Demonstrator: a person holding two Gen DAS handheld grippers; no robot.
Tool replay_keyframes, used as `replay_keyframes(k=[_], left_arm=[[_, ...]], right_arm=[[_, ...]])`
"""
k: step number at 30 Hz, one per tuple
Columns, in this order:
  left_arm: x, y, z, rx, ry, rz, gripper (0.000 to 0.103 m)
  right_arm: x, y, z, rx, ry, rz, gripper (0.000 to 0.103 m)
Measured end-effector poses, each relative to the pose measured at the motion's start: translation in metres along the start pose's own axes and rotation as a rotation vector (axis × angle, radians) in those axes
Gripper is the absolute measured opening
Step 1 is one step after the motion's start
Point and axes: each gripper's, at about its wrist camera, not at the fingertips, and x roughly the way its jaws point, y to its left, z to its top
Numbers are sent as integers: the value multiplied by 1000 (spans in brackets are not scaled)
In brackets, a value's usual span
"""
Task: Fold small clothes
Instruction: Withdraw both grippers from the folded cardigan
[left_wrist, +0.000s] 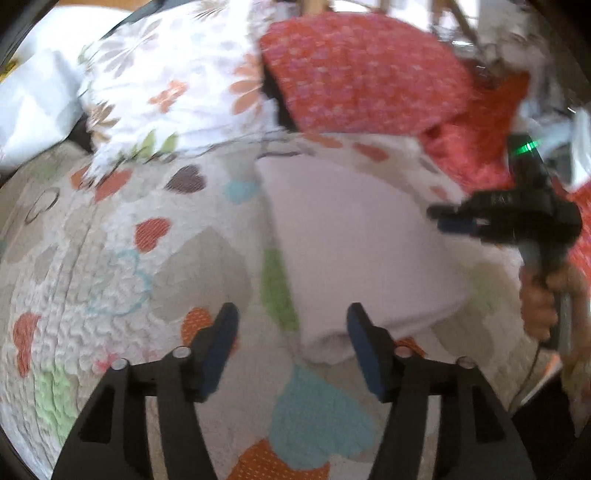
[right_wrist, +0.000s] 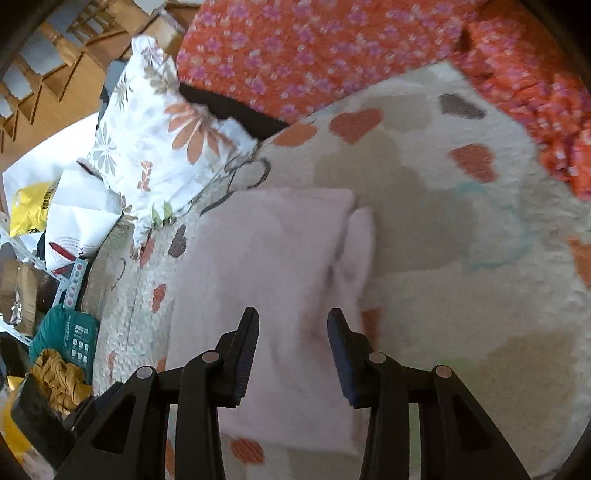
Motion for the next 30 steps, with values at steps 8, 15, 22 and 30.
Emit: replay_keyframes(k=[8, 15, 22, 30], left_arm=[[59, -4, -9, 20, 229, 101, 63], [9, 4, -1, -63, 59, 93, 63], [-86, -3, -3, -127, -333, 270, 103], [-123, 7, -6, -120, -501, 270, 103]], right_arm=[[40, -5, 4, 39, 67, -144, 40], [-11, 0, -4, -12, -58, -204, 47], [-68, 36, -25, -122, -244, -262, 58], [-87, 74, -74, -296, -343, -409, 63]])
